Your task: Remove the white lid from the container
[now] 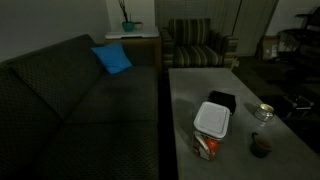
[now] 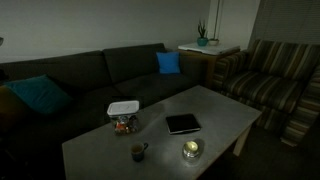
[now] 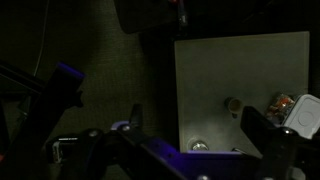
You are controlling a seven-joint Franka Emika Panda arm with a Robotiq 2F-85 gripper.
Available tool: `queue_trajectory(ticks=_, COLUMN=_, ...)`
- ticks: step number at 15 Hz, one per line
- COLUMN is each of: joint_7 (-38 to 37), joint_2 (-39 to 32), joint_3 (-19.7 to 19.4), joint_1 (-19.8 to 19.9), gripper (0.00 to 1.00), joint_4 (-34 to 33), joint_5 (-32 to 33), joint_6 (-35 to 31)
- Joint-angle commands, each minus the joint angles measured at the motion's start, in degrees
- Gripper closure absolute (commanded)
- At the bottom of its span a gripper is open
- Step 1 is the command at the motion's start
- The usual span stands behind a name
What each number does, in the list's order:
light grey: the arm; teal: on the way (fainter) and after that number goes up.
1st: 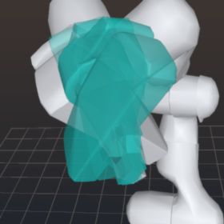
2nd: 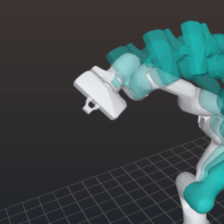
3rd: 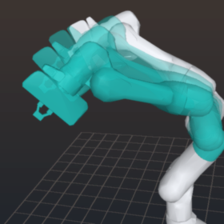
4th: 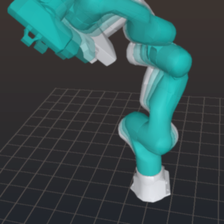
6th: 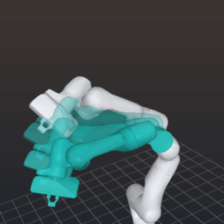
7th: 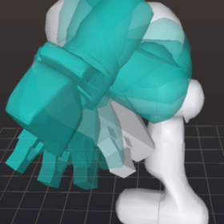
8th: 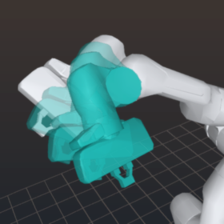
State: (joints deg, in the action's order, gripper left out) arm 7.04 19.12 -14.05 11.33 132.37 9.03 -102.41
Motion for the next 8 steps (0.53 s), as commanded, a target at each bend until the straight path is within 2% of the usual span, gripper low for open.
queue_trajectory(ticks=1, joint_7=0.1, joint_2=-0.1, joint_3=0.3, joint_1=0.3, gripper=0.0, joint_4=-0.1, joint_5=-0.1, joint_6=0.1)
queue_trajectory(ticks=4, joint_7=4.3, joint_2=-0.8, joint_3=0.1, joint_1=-1.1, gripper=0.0, joint_4=0.4, joint_5=-1.8, joint_6=0.0)
queue_trajectory(ticks=8, joint_7=9.6, joint_2=-1.6, joint_3=2.1, joint_1=-4.8, gripper=0.0, joint_4=3.8, joint_5=-3.5, joint_6=-1.9)
